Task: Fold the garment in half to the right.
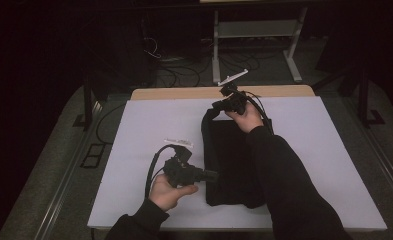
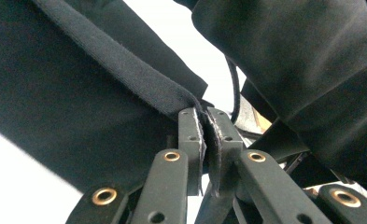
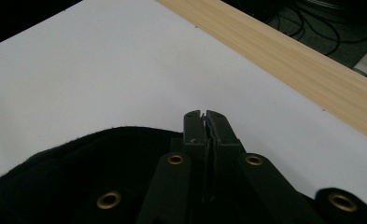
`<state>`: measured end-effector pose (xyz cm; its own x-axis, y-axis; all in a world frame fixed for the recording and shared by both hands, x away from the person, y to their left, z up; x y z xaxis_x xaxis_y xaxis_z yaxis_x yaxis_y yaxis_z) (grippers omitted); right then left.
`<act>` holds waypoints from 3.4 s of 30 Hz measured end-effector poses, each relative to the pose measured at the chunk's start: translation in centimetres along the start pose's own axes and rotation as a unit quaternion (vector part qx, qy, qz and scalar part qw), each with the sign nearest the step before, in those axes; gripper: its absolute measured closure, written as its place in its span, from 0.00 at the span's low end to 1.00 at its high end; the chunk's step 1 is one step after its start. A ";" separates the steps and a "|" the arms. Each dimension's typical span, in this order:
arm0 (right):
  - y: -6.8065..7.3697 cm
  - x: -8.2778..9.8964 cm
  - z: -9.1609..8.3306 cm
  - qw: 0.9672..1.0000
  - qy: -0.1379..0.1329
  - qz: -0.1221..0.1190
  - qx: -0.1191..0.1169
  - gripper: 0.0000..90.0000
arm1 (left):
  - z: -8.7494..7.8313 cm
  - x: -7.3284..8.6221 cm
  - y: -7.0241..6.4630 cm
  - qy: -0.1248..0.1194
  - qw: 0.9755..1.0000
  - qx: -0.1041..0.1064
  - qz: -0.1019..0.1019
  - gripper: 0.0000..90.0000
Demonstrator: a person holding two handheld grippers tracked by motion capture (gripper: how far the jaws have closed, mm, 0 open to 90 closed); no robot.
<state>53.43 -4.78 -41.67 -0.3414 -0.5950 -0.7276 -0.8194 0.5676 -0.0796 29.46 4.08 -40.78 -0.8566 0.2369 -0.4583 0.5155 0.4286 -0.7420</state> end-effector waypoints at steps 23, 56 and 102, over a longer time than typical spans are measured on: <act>-2.8 2.5 -3.3 0.999 -0.016 0.026 0.025 0.96 | 4.8 -1.9 -2.8 0.032 0.999 0.015 0.029 0.93; -6.0 7.0 -6.5 0.996 -0.022 0.072 0.043 0.96 | 12.6 -2.2 -3.9 0.077 0.996 0.018 0.045 0.93; -8.0 12.5 -7.4 0.990 -0.025 0.126 0.057 0.96 | 20.8 -1.3 -2.6 0.127 0.989 -0.058 0.046 0.93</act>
<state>52.32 -21.01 -45.06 -0.5035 -0.3991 -0.7663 -0.6526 0.7569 0.0346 29.69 -15.50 -48.43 -0.7913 0.4851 -0.3721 0.5981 0.4883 -0.6355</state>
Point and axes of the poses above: each handheld gripper's, and its own axes: z roughly forward along the jaws, x roughly out of its underside, y roughly to its left, the point moved 8 cm from there along z, roughly forward along the jaws, and after that the axes turned 15 degrees about -z, right-handed, at the moved point
